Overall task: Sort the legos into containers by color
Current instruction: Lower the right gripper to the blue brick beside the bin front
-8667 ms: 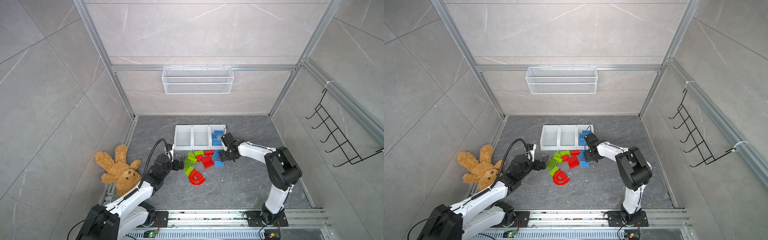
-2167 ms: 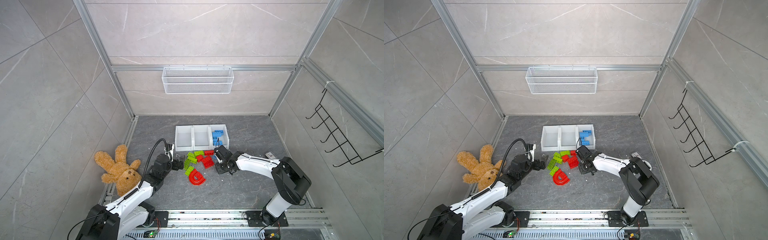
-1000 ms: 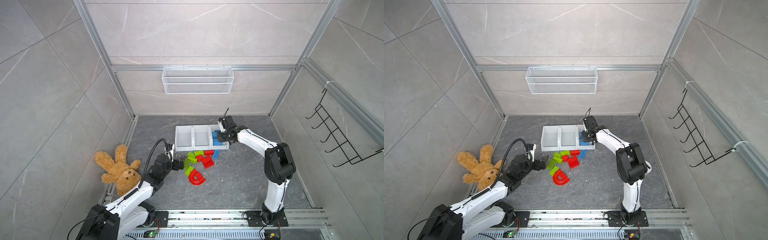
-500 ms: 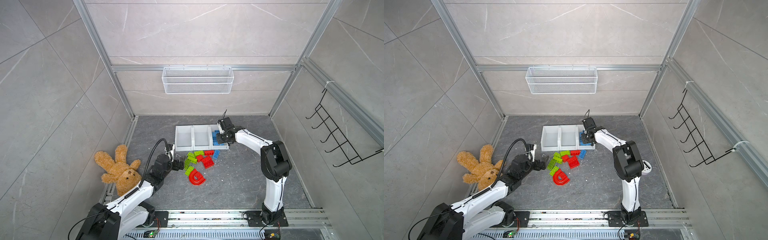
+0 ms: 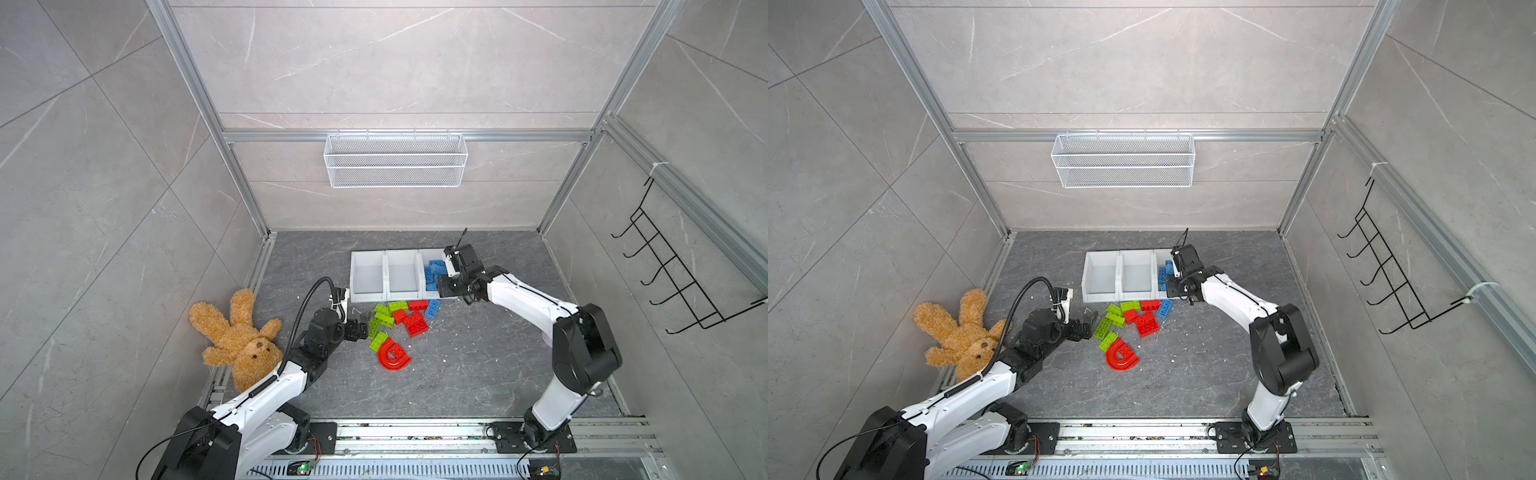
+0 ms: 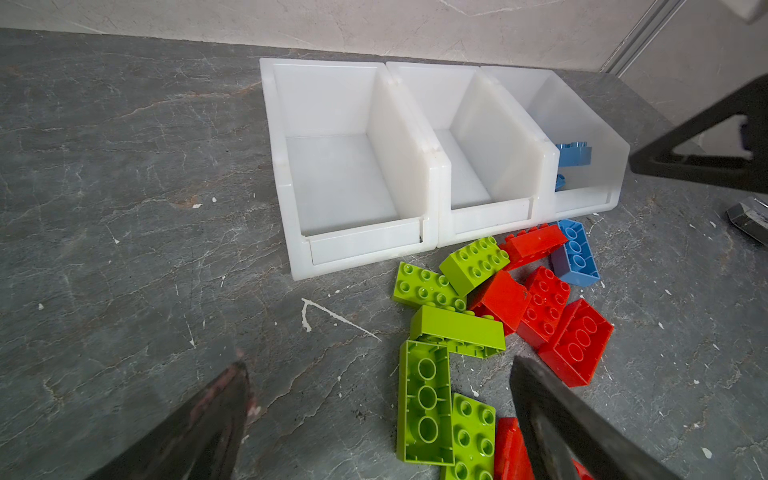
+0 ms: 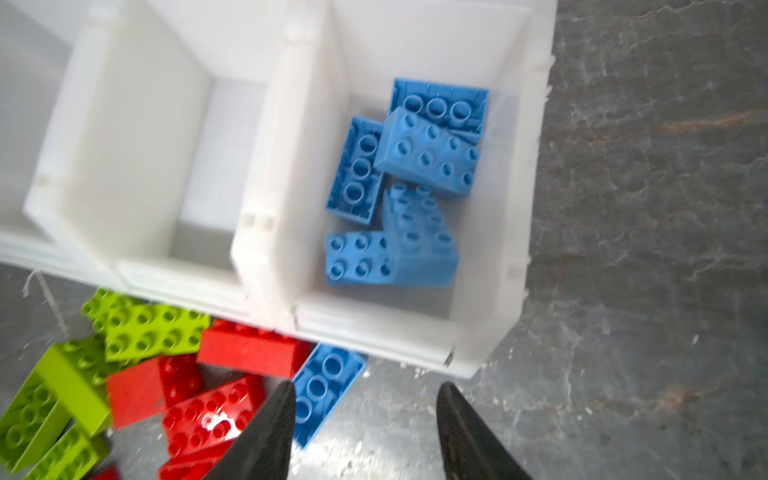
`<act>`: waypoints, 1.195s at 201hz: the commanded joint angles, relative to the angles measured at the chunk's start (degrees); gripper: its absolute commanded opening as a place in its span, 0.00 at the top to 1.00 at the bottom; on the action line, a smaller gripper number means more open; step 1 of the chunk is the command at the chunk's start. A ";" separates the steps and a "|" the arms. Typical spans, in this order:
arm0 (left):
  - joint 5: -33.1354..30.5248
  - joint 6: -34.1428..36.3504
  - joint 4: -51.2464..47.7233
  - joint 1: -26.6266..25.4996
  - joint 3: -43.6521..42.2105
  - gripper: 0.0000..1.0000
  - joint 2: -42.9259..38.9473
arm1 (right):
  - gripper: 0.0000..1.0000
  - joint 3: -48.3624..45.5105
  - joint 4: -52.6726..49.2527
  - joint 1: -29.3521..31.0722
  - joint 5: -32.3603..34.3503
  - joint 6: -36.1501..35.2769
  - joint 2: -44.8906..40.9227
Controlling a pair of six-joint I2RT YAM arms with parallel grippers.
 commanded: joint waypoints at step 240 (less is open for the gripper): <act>-0.54 1.34 1.68 0.17 0.88 0.01 -0.36 | 0.56 -7.84 4.78 3.30 5.41 5.92 6.76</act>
